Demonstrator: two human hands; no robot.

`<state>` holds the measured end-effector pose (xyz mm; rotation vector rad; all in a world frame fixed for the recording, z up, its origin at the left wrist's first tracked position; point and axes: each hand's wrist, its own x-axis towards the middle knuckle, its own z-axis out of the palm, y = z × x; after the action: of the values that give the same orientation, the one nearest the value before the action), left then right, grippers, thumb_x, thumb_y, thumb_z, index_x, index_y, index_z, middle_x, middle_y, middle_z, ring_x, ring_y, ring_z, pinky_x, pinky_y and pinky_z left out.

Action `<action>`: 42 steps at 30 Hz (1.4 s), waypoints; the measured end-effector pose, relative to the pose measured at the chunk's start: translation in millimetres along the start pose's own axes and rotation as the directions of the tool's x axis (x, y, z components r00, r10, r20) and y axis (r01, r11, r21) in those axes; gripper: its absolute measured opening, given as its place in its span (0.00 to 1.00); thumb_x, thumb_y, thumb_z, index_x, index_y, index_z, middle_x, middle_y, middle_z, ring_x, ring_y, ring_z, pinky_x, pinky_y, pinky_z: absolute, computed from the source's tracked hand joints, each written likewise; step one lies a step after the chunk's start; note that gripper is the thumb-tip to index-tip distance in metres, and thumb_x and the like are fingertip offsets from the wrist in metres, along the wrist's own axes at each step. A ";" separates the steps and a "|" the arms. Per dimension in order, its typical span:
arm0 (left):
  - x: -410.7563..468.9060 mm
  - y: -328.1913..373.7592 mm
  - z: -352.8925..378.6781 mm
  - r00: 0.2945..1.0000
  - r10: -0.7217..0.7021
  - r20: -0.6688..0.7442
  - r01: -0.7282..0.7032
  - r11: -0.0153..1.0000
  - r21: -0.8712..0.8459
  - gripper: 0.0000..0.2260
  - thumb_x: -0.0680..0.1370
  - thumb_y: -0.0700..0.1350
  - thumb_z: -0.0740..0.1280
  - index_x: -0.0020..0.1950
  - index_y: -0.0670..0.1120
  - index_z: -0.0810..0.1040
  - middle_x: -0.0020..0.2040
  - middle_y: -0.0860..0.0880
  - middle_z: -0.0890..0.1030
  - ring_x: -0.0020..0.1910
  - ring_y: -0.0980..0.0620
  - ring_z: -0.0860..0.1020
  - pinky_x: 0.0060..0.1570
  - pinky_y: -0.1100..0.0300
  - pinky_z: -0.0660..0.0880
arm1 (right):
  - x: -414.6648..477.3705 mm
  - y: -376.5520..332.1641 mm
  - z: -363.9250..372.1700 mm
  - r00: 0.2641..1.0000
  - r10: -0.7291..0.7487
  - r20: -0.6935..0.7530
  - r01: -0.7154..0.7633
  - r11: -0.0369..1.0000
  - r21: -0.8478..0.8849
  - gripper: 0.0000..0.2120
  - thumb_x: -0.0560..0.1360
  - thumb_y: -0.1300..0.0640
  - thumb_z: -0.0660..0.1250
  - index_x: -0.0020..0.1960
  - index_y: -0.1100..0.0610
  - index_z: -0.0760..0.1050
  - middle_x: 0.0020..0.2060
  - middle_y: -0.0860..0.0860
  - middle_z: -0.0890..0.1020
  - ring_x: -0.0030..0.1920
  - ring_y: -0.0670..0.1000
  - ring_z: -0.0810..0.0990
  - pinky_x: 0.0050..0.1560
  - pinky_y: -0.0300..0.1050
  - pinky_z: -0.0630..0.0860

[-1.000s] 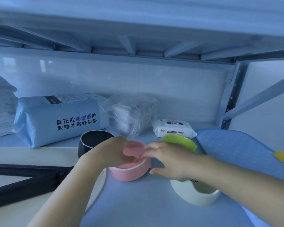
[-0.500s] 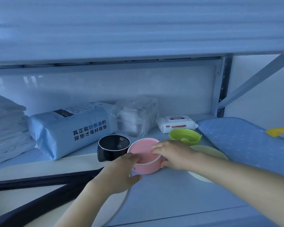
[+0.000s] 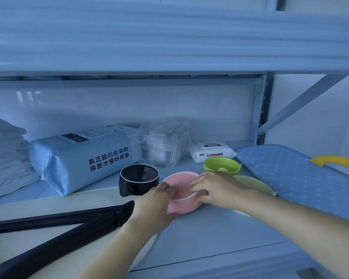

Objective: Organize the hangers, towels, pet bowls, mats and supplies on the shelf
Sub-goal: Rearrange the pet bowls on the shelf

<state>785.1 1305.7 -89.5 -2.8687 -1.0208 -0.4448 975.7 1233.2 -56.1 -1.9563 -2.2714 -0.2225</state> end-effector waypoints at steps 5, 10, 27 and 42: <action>4.2 -1.5 -1.2 0.998 0.036 -0.044 -0.038 0.998 -0.053 0.24 0.72 0.55 0.66 0.67 0.56 0.66 0.63 0.58 0.70 0.60 0.54 0.72 0.52 0.56 0.75 | 2.2 5.0 -4.7 1.000 0.020 0.012 -0.021 0.993 0.112 0.13 0.70 0.43 0.68 0.50 0.49 0.79 0.47 0.46 0.82 0.52 0.47 0.75 0.50 0.48 0.74; 12.7 -1.6 -9.1 0.991 0.031 -0.126 -0.046 0.991 -0.122 0.21 0.69 0.50 0.66 0.62 0.59 0.71 0.55 0.59 0.76 0.52 0.56 0.76 0.45 0.61 0.74 | 8.7 13.9 -15.9 0.996 0.088 -0.003 -0.084 0.963 0.255 0.12 0.70 0.41 0.69 0.50 0.44 0.80 0.37 0.44 0.84 0.42 0.46 0.79 0.46 0.44 0.75; 88.4 19.0 -42.2 0.977 0.033 -0.212 -0.084 0.968 -0.236 0.16 0.78 0.41 0.60 0.60 0.58 0.78 0.53 0.57 0.82 0.51 0.56 0.78 0.49 0.64 0.72 | -3.5 78.1 -33.2 0.992 -0.051 -0.115 0.079 0.963 0.258 0.22 0.74 0.44 0.66 0.67 0.35 0.66 0.63 0.41 0.74 0.62 0.44 0.72 0.62 0.45 0.71; 125.4 29.3 -6.0 0.966 -0.007 -0.259 -0.085 0.937 -0.340 0.15 0.77 0.37 0.63 0.62 0.47 0.75 0.58 0.53 0.78 0.56 0.54 0.76 0.53 0.71 0.67 | 10.0 114.4 -27.4 0.868 -0.466 -0.174 0.436 0.881 -0.184 0.30 0.67 0.50 0.74 0.65 0.37 0.67 0.74 0.46 0.58 0.71 0.48 0.62 0.52 0.47 0.75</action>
<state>894.6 1358.2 -46.4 -3.0057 -0.9156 -1.0639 1087.6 1254.1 -24.6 -1.3318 -2.5856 -0.6238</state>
